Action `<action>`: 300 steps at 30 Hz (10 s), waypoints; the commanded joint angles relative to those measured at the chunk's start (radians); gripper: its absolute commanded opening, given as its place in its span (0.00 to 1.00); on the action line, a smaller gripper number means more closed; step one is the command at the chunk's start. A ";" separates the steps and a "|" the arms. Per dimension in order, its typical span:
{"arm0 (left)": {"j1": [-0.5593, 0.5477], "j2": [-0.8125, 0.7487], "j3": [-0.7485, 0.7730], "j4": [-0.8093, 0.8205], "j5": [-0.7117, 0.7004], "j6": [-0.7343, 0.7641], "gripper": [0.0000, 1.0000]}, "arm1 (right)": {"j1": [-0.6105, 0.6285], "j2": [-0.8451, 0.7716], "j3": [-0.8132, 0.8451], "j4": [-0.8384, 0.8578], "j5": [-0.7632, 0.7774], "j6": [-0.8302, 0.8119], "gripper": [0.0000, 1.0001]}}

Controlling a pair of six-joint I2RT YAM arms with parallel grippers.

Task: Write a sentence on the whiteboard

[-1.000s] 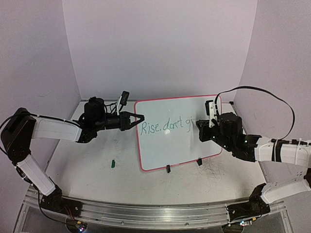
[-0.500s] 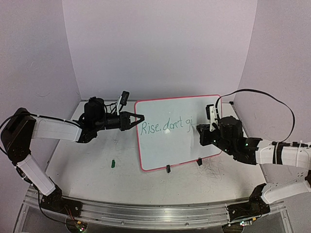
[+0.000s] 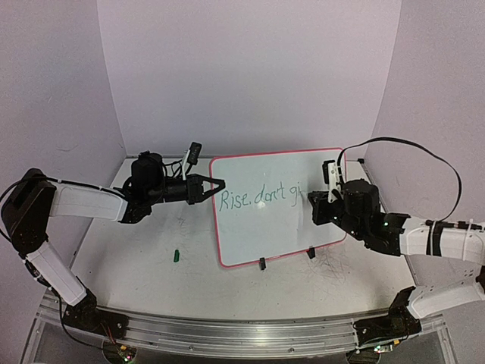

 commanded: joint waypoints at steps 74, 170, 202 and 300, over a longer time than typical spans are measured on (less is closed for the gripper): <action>0.018 -0.019 0.009 -0.053 -0.091 0.081 0.00 | -0.048 -0.039 -0.006 0.027 -0.010 0.042 0.00; 0.018 -0.021 0.021 -0.058 -0.081 0.079 0.00 | -0.056 -0.021 -0.019 0.102 0.017 0.057 0.00; 0.018 -0.040 0.008 -0.063 -0.087 0.081 0.00 | -0.067 0.030 -0.019 0.121 0.083 0.085 0.00; 0.018 -0.054 0.005 -0.086 -0.101 0.096 0.00 | -0.144 -0.122 -0.066 -0.003 -0.079 0.019 0.00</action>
